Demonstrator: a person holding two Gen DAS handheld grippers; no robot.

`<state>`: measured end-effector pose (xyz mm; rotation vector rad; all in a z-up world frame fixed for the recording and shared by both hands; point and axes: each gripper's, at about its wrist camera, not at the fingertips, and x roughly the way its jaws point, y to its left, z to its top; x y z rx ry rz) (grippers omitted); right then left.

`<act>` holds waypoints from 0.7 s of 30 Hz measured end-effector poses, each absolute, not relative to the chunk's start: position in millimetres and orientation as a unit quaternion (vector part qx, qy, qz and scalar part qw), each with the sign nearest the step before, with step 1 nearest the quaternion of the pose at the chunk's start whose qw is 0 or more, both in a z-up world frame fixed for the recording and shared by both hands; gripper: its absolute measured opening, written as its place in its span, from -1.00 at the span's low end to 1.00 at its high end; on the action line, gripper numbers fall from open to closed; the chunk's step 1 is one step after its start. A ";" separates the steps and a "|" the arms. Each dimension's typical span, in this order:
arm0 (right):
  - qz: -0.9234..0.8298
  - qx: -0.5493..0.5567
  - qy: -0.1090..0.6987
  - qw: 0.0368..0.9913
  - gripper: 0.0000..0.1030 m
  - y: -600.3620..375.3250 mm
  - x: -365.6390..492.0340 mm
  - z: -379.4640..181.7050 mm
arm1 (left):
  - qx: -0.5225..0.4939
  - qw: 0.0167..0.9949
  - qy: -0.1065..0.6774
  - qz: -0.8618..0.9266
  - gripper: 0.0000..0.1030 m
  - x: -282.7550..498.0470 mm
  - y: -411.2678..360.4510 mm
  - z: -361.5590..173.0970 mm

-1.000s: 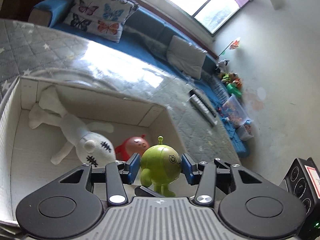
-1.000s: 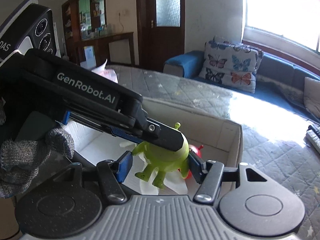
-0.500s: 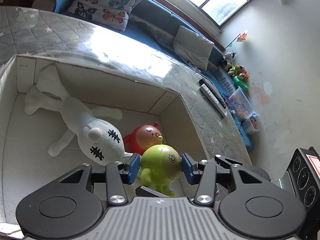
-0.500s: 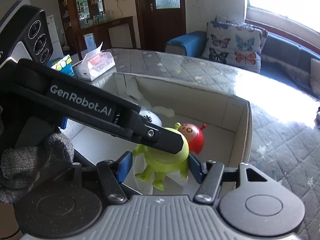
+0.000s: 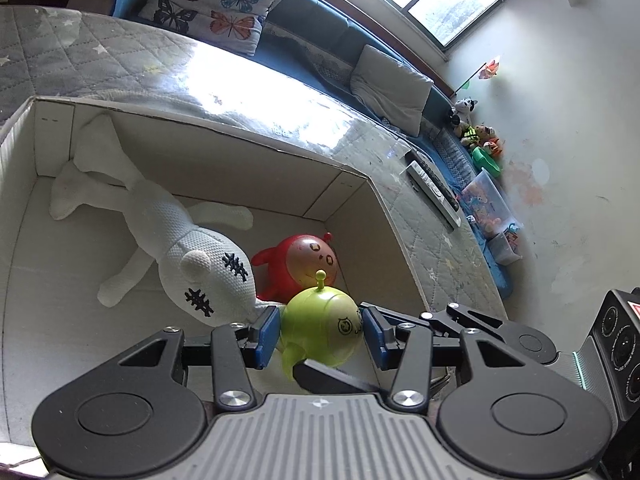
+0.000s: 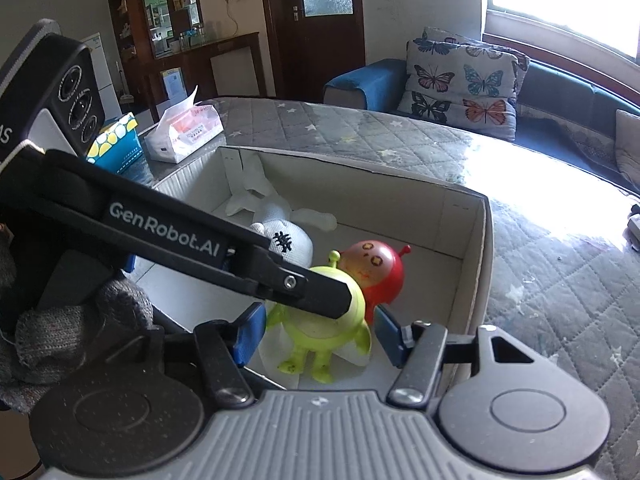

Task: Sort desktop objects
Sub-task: 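Lower the alien toy into the box and open the left gripper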

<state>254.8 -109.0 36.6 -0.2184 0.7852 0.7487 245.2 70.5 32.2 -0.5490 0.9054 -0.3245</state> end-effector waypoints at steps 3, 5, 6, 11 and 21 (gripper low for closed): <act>0.355 -0.107 0.372 0.851 0.10 -107.4 253.6 36.6 | -0.255 0.853 0.430 -0.151 -0.05 242.6 67.3 35.0; 0.354 -0.111 0.371 0.851 0.10 -106.3 252.2 37.3 | -0.248 0.855 0.430 -0.150 -0.05 240.6 65.6 37.0; 0.355 -0.111 0.370 0.851 0.10 -106.2 251.3 38.1 | -0.247 0.856 0.429 -0.150 -0.05 239.4 65.5 37.9; 0.344 -0.119 0.375 0.853 0.08 -105.7 250.7 39.1 | -0.241 0.857 0.429 -0.152 -0.08 237.4 66.5 39.9; 0.338 -0.129 0.369 0.856 0.08 -103.2 249.5 41.1 | -0.253 0.856 0.426 -0.149 -0.08 235.3 72.8 44.6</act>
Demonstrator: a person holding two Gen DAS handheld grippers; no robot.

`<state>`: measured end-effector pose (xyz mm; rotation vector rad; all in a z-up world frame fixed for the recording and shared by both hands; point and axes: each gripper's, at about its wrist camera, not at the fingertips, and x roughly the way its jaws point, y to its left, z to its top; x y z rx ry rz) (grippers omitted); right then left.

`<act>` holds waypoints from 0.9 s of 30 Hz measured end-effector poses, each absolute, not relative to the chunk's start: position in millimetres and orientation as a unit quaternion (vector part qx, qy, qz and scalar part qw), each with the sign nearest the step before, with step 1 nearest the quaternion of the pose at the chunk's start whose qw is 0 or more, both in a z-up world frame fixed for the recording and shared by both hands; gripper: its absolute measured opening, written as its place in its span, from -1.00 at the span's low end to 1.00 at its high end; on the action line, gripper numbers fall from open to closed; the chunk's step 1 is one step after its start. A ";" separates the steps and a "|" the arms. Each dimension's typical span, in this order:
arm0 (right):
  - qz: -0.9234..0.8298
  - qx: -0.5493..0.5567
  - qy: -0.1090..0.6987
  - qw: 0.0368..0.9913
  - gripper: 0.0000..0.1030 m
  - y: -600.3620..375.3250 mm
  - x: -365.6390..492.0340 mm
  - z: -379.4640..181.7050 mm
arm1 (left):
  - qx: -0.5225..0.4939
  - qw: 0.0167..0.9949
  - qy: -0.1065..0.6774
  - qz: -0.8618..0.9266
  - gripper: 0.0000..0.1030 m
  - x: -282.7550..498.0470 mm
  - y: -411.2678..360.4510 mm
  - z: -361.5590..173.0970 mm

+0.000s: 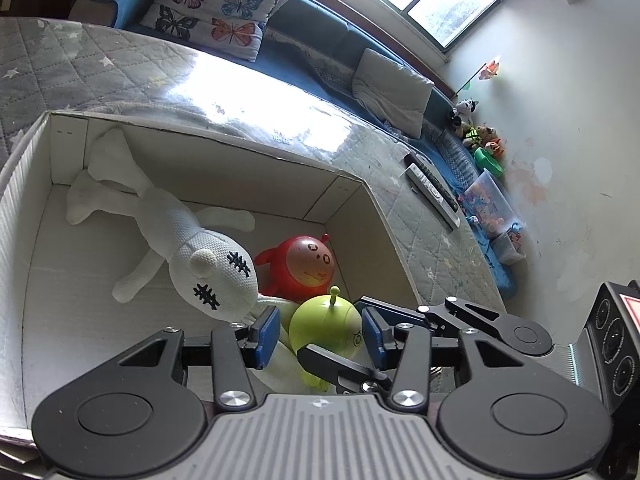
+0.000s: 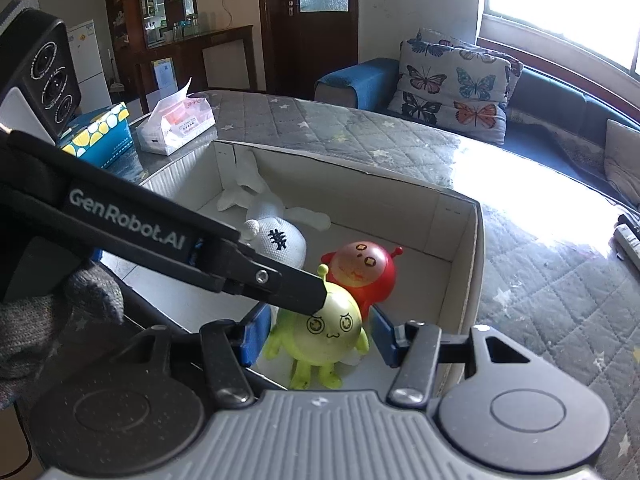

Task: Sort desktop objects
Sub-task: 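Lower the alien toy into the box and open the left gripper, then move the left gripper down beside the box to the tan peanut plush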

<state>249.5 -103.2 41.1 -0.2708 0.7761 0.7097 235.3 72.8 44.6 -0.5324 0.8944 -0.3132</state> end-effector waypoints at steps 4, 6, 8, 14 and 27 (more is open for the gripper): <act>0.336 -0.121 0.360 0.862 0.09 -106.5 245.6 43.4 | -0.252 0.861 0.415 -0.150 -0.08 227.6 74.2 51.4; 0.332 -0.120 0.352 0.867 0.09 -108.4 242.2 44.9 | -0.251 0.864 0.409 -0.150 -0.08 222.9 75.2 55.1; 0.331 -0.115 0.346 0.870 0.10 -111.3 238.4 47.3 | -0.252 0.867 0.403 -0.150 -0.08 216.3 75.7 58.2; 0.324 -0.098 0.322 0.884 0.26 -119.5 219.5 57.2 | -0.240 0.880 0.386 -0.138 -0.08 194.6 77.6 65.9; 0.323 -0.069 0.283 0.900 0.42 -136.3 159.7 66.4 | -0.203 0.901 0.363 -0.126 -0.08 141.7 75.8 75.1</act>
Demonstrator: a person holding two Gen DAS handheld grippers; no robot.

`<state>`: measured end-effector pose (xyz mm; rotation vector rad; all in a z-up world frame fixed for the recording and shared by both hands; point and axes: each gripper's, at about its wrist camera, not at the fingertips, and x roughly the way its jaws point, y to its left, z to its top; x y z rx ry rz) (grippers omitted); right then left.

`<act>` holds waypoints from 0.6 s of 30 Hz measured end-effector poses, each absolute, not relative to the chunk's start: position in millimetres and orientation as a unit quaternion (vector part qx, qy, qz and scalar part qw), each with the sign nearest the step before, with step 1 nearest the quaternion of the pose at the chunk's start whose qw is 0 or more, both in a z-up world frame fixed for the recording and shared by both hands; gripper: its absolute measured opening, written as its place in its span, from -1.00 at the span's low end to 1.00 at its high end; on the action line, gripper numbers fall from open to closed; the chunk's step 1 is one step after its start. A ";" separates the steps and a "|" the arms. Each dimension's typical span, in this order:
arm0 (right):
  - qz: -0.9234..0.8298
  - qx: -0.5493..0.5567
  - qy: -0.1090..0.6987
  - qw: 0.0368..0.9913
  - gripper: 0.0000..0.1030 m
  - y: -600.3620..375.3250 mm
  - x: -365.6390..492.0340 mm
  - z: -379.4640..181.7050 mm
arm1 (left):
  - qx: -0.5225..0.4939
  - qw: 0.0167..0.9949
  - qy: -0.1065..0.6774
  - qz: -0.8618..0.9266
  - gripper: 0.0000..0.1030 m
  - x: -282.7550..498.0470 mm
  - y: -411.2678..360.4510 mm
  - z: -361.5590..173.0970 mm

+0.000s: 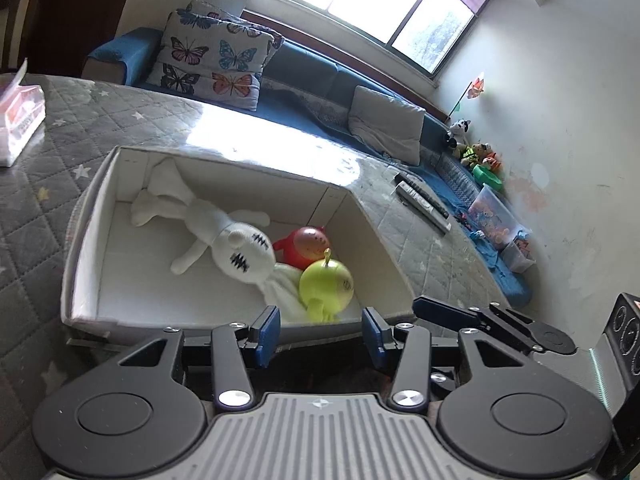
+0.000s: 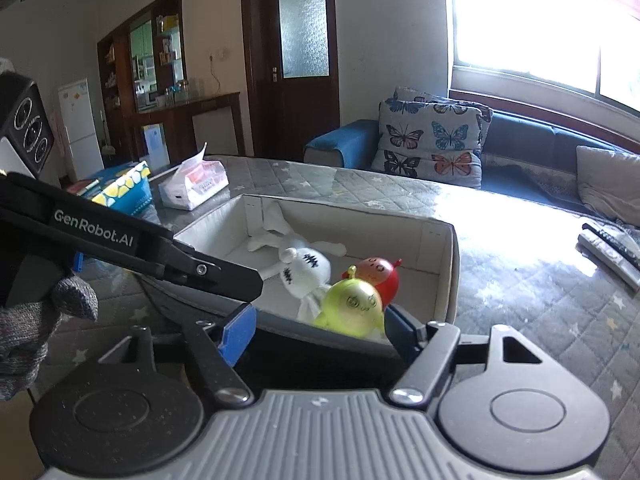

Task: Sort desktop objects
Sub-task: 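Move the left gripper down beside the box to the tan peanut plush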

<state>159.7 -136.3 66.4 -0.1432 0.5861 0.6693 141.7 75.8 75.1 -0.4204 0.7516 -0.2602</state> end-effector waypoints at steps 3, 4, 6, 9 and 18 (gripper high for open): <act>0.327 -0.069 0.281 0.899 0.42 -137.3 146.9 62.9 | -0.202 0.901 0.366 -0.119 -0.08 131.9 77.7 70.5; 0.328 -0.071 0.281 0.899 0.42 -137.4 143.2 61.6 | -0.203 0.901 0.366 -0.116 -0.08 128.6 79.0 69.1; 0.332 -0.074 0.280 0.898 0.44 -137.7 135.5 59.2 | -0.206 0.900 0.368 -0.111 -0.08 123.2 81.7 65.9; 0.336 -0.078 0.277 0.897 0.50 -137.5 127.4 56.6 | -0.210 0.899 0.371 -0.102 -0.08 116.1 85.7 61.2; 0.341 -0.071 0.290 0.892 0.51 -138.7 116.0 47.1 | -0.234 0.889 0.384 -0.088 -0.08 99.7 92.4 43.0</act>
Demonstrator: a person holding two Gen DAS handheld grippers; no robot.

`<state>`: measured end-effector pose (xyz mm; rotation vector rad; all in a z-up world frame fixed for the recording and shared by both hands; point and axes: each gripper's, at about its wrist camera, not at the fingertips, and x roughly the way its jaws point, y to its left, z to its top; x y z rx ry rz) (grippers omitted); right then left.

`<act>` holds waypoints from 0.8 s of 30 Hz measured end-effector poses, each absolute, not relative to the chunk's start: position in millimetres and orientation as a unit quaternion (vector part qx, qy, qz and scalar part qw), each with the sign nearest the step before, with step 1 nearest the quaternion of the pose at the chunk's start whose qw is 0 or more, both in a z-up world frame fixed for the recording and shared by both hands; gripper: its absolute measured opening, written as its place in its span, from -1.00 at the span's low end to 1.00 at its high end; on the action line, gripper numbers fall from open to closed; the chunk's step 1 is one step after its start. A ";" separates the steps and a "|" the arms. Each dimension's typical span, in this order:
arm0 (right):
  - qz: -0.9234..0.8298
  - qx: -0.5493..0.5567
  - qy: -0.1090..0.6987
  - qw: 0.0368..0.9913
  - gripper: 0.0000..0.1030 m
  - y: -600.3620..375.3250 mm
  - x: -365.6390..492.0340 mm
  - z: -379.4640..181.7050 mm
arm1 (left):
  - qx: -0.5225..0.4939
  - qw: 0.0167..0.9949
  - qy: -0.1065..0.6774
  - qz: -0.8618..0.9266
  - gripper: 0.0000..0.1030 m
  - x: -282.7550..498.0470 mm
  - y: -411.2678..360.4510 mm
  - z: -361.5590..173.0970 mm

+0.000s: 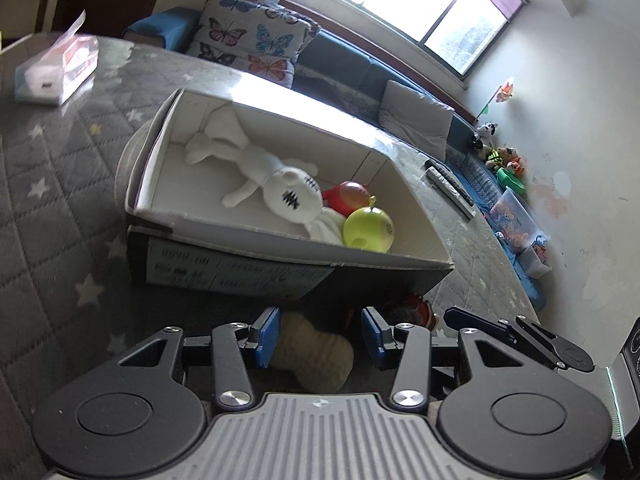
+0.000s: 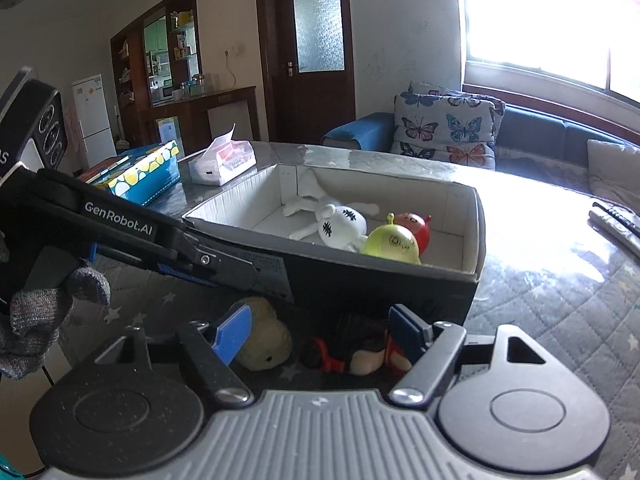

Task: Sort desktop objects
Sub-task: 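Move the left gripper down beside the box to the tan peanut plush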

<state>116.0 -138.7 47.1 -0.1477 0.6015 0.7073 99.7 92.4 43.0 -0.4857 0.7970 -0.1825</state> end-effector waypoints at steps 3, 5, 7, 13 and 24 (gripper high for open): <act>0.348 -0.073 0.293 0.887 0.52 -136.5 112.6 45.1 | -0.240 0.886 0.389 -0.082 -0.08 96.3 94.5 37.5; 0.355 -0.079 0.292 0.884 0.52 -132.9 109.5 44.4 | -0.244 0.883 0.392 -0.079 -0.08 95.8 95.8 34.4; 0.365 -0.083 0.291 0.880 0.52 -127.8 106.6 43.1 | -0.249 0.882 0.394 -0.075 -0.08 95.1 98.1 31.8; 0.390 -0.100 0.294 0.867 0.52 -109.7 102.8 37.9 | -0.257 0.878 0.399 -0.062 -0.08 94.7 104.7 26.4; 0.402 -0.139 0.318 0.847 0.52 -80.8 112.9 18.0 | -0.263 0.874 0.404 -0.058 -0.08 96.7 108.2 21.6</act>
